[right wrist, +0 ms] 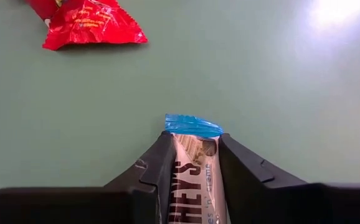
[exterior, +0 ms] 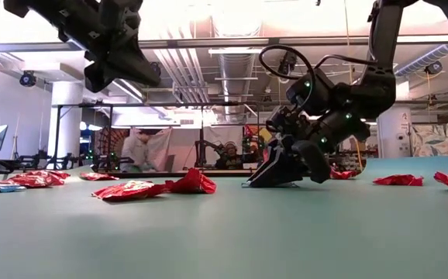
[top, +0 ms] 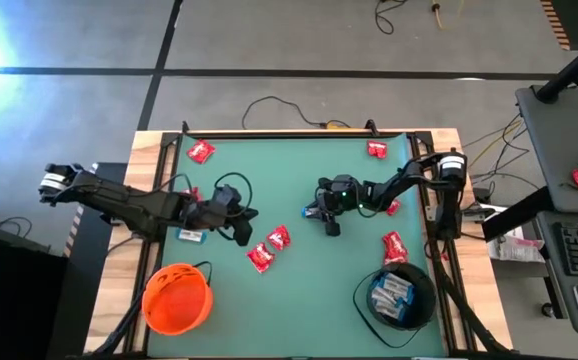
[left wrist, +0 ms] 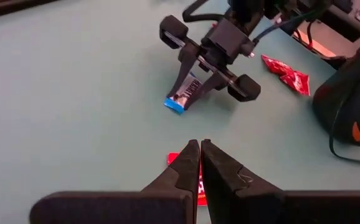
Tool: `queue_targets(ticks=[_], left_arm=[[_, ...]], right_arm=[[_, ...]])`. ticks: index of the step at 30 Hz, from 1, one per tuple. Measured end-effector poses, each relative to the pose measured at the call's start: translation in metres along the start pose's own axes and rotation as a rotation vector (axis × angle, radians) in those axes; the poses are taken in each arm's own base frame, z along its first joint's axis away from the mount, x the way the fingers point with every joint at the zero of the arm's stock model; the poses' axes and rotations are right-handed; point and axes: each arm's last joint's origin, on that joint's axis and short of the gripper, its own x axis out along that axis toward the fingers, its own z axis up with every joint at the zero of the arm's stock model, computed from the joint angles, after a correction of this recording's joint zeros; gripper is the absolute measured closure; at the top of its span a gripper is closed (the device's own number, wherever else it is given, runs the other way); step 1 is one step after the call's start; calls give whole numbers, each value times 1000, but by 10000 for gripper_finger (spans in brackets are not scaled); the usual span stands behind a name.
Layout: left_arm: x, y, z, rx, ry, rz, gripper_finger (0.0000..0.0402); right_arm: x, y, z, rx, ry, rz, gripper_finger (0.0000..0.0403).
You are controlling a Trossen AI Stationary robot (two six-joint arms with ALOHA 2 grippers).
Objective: Sort candy by brand, put in halloween buckets
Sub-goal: Put the white chocolate into the black bucket
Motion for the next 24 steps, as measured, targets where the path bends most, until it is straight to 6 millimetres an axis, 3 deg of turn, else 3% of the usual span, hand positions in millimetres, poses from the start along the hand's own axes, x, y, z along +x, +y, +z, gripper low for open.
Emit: queue_targets(ticks=[10, 16, 20, 24], left_arm=[[-1, -1, 0, -1, -14, 10, 402], [-1, -1, -1, -1, -13, 10, 402], [3, -1, -3, 8, 0, 22, 402], [8, -1, -6, 11, 13, 38, 402]], right_arm=[[-25, -4, 30, 49, -37, -45, 300], [-46, 4, 50, 52, -14, -17, 300], [-73, 19, 78, 63, -80, 2, 300], [-113, 49, 111, 109, -168, 62, 300]])
